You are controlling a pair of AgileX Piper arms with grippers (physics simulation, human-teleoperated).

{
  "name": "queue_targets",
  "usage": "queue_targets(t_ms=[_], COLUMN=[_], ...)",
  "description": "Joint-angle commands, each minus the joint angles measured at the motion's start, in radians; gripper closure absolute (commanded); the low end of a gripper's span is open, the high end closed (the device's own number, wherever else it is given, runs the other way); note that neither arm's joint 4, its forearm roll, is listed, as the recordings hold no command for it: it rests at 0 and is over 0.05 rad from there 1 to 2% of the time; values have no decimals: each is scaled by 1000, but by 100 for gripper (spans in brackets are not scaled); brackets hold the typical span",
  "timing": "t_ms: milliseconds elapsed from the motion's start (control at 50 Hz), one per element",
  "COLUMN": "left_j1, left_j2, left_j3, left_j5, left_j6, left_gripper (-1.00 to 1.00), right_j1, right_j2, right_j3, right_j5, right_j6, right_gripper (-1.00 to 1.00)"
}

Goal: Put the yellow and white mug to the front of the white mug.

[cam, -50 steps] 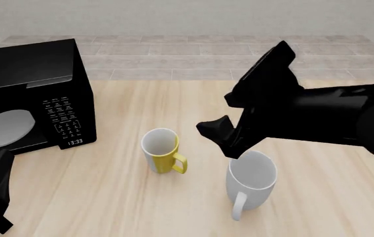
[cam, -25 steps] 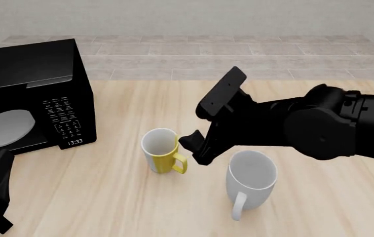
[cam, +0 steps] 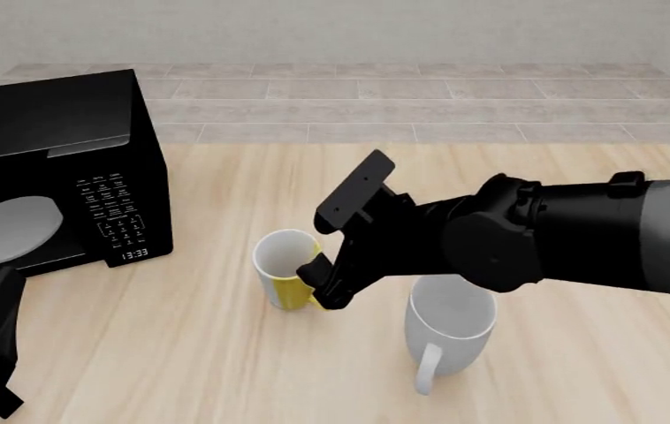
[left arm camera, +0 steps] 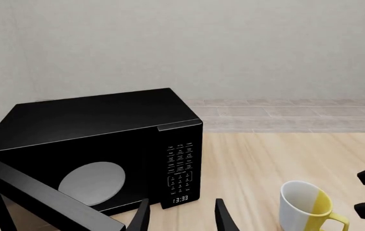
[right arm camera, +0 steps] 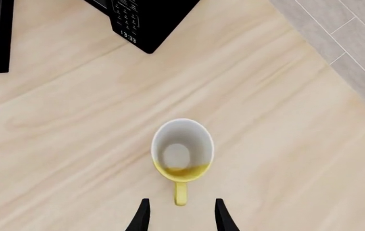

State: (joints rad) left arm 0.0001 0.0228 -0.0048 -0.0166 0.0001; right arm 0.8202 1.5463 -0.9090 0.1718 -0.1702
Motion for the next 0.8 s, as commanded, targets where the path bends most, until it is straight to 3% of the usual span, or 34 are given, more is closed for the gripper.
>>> queue_targets(t_ms=[20,460,800], left_j1=[0,0,0], left_j2=[-1,0,0], left_j3=[0,0,0], left_j5=[0,0,0], left_j6=[0,0,0], left_gripper=[-100,-100,-100], right_j1=[11,7,0], right_j2=[58,146,257], right_j3=[-2,-5,-2], right_j5=[-28,-54,-130], right_j6=[19,31,68], right_gripper=[-100,-100,-100])
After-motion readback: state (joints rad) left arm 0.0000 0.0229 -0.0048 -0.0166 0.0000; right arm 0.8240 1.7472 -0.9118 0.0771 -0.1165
